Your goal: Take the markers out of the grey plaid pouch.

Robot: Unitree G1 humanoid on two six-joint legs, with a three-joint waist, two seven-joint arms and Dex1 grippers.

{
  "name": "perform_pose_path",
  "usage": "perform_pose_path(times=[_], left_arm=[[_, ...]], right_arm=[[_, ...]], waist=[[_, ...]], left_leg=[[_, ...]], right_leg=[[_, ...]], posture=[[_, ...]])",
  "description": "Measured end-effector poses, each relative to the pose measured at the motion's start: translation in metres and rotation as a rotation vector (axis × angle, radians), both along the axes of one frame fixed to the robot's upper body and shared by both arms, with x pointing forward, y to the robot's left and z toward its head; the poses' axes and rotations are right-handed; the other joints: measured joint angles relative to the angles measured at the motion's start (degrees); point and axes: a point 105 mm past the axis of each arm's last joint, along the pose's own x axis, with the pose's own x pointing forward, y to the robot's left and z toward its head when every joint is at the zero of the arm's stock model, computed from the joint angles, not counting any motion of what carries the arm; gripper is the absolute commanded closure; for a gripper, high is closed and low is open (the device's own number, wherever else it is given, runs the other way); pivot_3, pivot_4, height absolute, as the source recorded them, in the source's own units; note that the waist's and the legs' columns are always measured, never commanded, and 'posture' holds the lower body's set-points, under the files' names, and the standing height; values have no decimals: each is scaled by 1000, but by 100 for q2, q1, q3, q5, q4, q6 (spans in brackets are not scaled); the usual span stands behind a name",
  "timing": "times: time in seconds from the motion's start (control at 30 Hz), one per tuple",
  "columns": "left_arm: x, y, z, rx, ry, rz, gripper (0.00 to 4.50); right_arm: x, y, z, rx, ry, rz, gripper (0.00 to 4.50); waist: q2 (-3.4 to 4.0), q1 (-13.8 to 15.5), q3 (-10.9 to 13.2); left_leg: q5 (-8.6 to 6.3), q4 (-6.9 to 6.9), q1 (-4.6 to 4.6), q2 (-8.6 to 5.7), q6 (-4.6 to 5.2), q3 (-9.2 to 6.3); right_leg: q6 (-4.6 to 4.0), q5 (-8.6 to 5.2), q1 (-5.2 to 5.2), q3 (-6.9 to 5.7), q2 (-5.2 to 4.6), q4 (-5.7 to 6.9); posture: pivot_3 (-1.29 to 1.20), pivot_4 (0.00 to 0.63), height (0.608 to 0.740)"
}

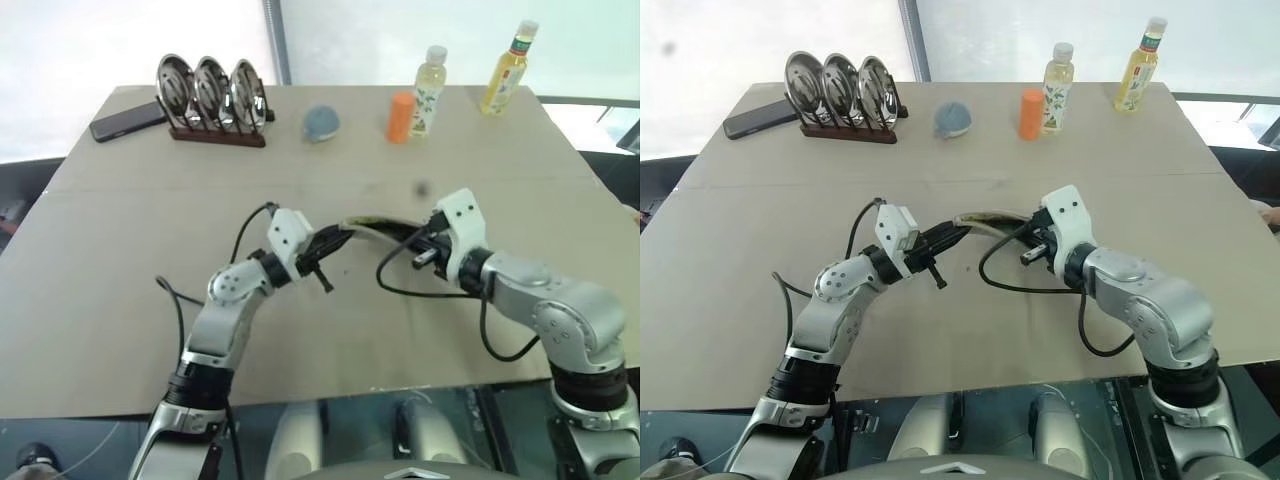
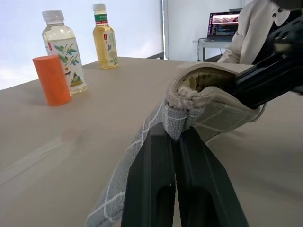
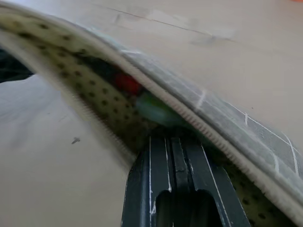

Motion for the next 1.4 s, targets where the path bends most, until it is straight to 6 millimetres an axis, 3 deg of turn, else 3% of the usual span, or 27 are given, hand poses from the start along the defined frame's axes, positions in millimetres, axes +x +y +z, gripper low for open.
perform_pose_path(times=[0.13, 0.23, 0.3, 0.37, 0.43, 0.47, 0.53, 0.57, 0.67, 0.77, 0.83, 0.9, 1.13, 1.4], left_arm=[[-2, -1, -1, 2, -6, -18, 4500], [-4, -2, -3, 1, 2, -33, 4500], [-7, -6, -7, -30, 58, -73, 4500], [-18, -7, -13, -116, 212, -158, 4500], [-29, -4, -11, -218, 386, -261, 4500], [-36, 1, -3, -283, 472, -323, 4500], [-41, 4, 8, -362, 547, -390, 4500], [-44, 7, 11, -389, 605, -417, 4500], [-45, 8, 6, -362, 616, -402, 4500], [-46, 9, -16, -272, 590, -326, 4500], [-47, 10, -29, -216, 563, -291, 4500], [-49, 9, -33, -200, 552, -287, 4500], [-52, 9, -39, -205, 543, -274, 4500], [-44, 4, -34, -250, 561, -249, 4500]], right_arm=[[6, 0, 4, 125, 21, -47, 4415], [13, -5, -2, 119, 31, -104, 4415], [16, -9, -8, -19, -15, -94, 4415], [1, -16, -13, -254, -57, 37, 4415], [-17, -23, -9, -389, -88, 147, 3603], [-28, -23, 1, -425, -118, 204, 2998], [-41, -20, 15, -436, -152, 273, 2284], [-49, -20, 25, -467, -172, 310, 1584], [-54, -22, 30, -508, -192, 325, 1438], [-61, -24, 4, -587, -120, 366, 1438], [-67, -21, -13, -609, -84, 407, 733], [-68, -18, -15, -621, -101, 419, 41], [-50, -13, -24, -730, -217, 399, 41], [-28, 13, -28, -695, -304, 414, 41]], waist=[[1, 31, 0], [3, 37, 1], [8, 37, 4], [21, 33, 16], [20, 29, 20], [17, 21, 19], [17, 4, 20], [16, -2, 20], [13, 0, 18], [4, 23, 13], [5, 35, 14], [6, 36, 15], [6, 31, 14], [6, 57, 15]], left_leg=[[0, 1, 0, 0, 0, 0], [0, 1, 0, 0, 0, 1], [0, 2, 0, -1, 0, 2], [0, -1, -7, -4, 0, 2], [0, -6, -12, -2, 0, -5], [0, -10, -8, 1, 0, -11], [0, -11, 1, 4, 0, -12], [0, -8, 9, 4, 0, -11], [-1, 0, 14, 1, -1, -7], [-10, 2, 11, -5, -17, 0], [-10, 2, 4, -9, -16, 2], [-9, 2, 1, -9, -14, 1], [-11, 2, 4, -5, -18, -1], [-2, -1, -1, -6, -2, -2]], right_leg=[[0, 0, 1, 0, 0, 0], [0, 0, 0, 0, 0, 1], [0, 0, 1, 0, -2, 1], [0, -1, -5, 1, -12, -6], [5, -4, -9, -1, -7, -6], [7, -6, -9, -4, 0, -6], [22, -15, -4, -3, 4, -1], [25, -18, -2, -2, 4, -2], [26, -19, 2, -2, -1, -5], [19, -14, 3, -1, -15, -15], [4, -5, -1, 0, -20, -20], [4, -5, -3, 0, -20, -22], [17, -12, -3, -3, -17, -21], [5, -5, -2, -4, -12, -21]], posture=[[0, 150, 740], [0, 150, 740], [0, 150, 740], [0, 150, 740], [0, 150, 740], [0, 150, 740], [0, 150, 740], [0, 150, 740], [0, 150, 740], [0, 150, 740], [0, 150, 740], [0, 150, 740], [0, 150, 740], [0, 150, 740]])
